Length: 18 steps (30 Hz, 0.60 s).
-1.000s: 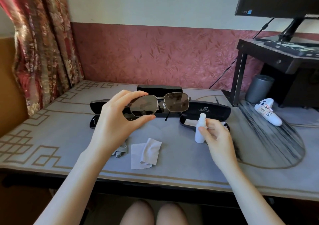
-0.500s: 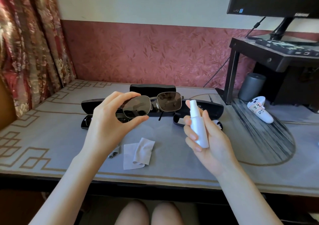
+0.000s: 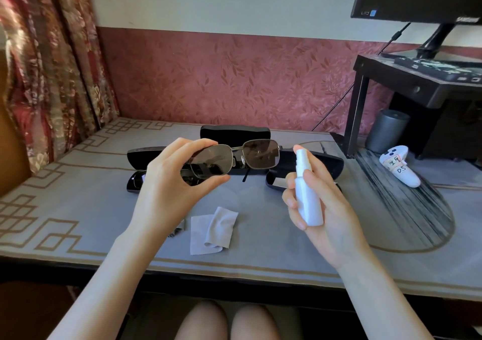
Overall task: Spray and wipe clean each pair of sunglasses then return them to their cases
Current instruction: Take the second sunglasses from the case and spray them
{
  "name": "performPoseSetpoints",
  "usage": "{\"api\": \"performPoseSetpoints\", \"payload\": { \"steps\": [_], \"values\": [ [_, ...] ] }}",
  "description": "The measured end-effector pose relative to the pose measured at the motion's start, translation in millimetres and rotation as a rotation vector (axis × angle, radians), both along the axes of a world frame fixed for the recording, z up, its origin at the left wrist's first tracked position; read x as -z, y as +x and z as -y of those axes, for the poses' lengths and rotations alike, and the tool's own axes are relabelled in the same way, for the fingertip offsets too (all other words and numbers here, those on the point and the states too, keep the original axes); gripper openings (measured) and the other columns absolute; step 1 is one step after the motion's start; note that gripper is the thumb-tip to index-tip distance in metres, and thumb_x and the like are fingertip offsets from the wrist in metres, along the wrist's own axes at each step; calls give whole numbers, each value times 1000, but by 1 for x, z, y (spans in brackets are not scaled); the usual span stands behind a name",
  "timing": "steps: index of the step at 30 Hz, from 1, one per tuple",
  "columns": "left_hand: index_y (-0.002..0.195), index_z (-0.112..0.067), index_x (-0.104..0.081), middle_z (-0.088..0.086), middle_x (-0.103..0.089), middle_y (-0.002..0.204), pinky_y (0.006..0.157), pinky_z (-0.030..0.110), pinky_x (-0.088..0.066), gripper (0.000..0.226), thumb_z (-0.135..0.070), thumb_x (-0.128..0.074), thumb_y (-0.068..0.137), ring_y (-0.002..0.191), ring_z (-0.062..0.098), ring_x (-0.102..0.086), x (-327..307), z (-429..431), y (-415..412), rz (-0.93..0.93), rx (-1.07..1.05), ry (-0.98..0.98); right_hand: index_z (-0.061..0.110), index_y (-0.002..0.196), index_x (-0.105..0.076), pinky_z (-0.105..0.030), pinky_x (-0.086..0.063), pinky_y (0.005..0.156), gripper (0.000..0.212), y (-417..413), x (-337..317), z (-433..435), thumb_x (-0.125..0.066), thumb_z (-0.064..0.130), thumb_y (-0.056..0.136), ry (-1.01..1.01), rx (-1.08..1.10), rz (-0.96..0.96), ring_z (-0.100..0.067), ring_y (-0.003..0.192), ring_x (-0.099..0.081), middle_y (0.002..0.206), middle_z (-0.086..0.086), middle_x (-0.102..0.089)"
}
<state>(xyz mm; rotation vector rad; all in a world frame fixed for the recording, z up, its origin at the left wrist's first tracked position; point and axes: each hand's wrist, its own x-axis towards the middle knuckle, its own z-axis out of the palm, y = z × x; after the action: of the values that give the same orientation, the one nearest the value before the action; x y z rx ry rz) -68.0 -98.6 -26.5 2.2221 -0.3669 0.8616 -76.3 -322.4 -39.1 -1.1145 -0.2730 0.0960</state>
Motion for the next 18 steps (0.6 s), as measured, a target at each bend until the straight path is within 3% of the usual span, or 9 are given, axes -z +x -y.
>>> {"api": "performPoseSetpoints", "payload": {
  "steps": [2,5,10,14,18],
  "values": [
    [113,-22,-66,-10,-62,96,81,3,-37,47,-29,-83,69,88,0,-54,0,1,0,1,-16,7,35,128,-56,-22,-30,38,41,-2,-1,-4,-55,19,90,-176,93,60,-16,50,-42,82,-7,-46],
    [113,-21,-66,-8,-62,95,80,3,-37,47,-26,-83,69,86,1,-53,1,4,1,10,-26,11,47,128,-51,-24,-28,38,49,-4,0,-10,-45,7,99,-382,205,191,-18,48,-41,76,-4,-45],
    [113,-23,-65,-9,-62,96,79,10,-41,46,-26,-83,70,87,4,-55,3,7,-1,19,-22,13,49,118,-52,-15,-35,45,41,-1,-2,-12,-51,15,94,-617,309,335,-22,48,-58,77,-6,-61],
    [113,-24,-65,-10,-61,95,77,12,-42,46,-25,-84,70,87,3,-54,4,12,-1,39,-26,25,48,121,-47,-31,-48,62,46,3,0,-15,-52,10,94,-739,489,441,-23,53,-53,67,5,-56],
    [113,-23,-65,-11,-59,95,76,15,-43,47,-27,-84,70,87,5,-54,6,15,1,56,-28,32,34,128,-47,-5,-40,71,45,6,1,-19,-54,6,93,-835,609,532,-4,65,-52,72,19,-53]
  ]
}}
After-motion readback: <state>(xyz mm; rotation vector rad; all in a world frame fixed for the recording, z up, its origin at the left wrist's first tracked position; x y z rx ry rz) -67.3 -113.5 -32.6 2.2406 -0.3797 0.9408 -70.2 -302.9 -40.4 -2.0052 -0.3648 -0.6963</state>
